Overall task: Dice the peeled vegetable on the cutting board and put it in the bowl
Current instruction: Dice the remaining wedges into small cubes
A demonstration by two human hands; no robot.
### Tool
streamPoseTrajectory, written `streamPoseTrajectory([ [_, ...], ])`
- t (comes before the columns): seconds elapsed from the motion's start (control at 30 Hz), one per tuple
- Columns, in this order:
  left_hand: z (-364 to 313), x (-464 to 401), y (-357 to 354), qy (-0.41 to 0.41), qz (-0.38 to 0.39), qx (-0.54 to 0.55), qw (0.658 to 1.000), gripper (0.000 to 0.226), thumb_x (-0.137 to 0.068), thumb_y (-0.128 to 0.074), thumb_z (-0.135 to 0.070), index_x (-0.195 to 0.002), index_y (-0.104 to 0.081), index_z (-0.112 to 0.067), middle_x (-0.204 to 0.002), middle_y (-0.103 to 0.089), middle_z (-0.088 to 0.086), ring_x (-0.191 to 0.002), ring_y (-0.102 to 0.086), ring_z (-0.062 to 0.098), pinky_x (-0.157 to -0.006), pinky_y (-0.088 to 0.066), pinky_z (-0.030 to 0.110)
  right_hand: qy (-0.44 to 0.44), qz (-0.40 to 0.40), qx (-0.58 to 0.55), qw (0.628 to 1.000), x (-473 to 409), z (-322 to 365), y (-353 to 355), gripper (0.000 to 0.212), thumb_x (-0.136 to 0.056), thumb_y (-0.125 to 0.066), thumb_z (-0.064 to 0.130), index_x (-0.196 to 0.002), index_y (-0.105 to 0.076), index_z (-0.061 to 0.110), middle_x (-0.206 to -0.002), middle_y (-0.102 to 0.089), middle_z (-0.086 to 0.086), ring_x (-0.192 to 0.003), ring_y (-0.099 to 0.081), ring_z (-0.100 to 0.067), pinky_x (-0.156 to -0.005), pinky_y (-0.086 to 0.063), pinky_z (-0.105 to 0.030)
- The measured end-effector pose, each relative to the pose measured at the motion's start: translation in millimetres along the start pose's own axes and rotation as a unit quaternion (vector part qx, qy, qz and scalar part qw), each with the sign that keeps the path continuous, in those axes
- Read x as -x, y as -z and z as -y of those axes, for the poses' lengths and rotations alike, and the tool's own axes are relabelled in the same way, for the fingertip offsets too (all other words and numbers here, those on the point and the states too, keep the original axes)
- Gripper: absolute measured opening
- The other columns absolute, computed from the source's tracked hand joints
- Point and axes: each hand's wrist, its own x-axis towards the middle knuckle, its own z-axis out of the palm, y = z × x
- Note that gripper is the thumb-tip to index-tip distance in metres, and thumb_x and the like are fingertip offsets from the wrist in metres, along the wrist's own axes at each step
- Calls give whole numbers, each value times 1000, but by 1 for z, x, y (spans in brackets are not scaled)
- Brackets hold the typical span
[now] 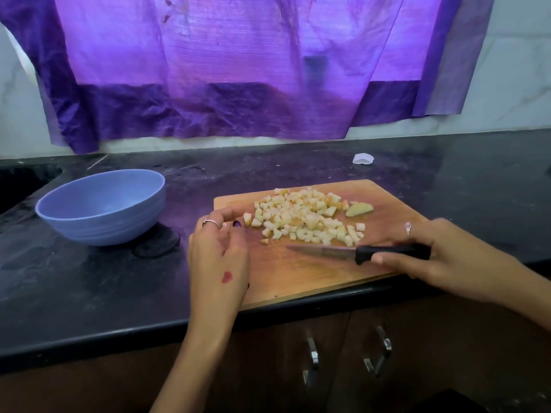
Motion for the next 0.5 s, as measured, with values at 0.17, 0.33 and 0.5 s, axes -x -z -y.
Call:
streamPoseTrajectory([
  [0.17, -7, 0, -3, -45, 25, -64, 997, 21, -91, -51, -20, -97, -62, -36, -99, -51, -21, -107, -50, 17, -86, -42, 36, -28, -77, -18, 996, 10, -8, 9, 22, -84, -63, 46, -105, -68, 42, -80, -66, 26, -71, -60, 9, -65, -41, -7],
  [0.33, -31, -16, -23, -165, 112, -201, 959, 21, -91, -56, -30, -111, -61, -25, -101, -57, -15, -100, -55, 8, -79, -37, 21, -134, -230, -137, 954, 5, -40, 15, 17, -89, -61, 26, -104, -69, 29, -51, -49, -2, -45, -41, -5, -48, -33, -12],
  [0.5, -65, -49, -86, -241, 264, -309, 881, 43, -90, -59, -31, -132, -49, -26, -112, -61, -10, -104, -57, 12, -83, -46, 29, -200, -317, -206, 904, -8, -64, -1, 11, -91, -61, 25, -96, -69, 31, -51, -52, -1, -45, -45, -5, -53, -36, -19],
])
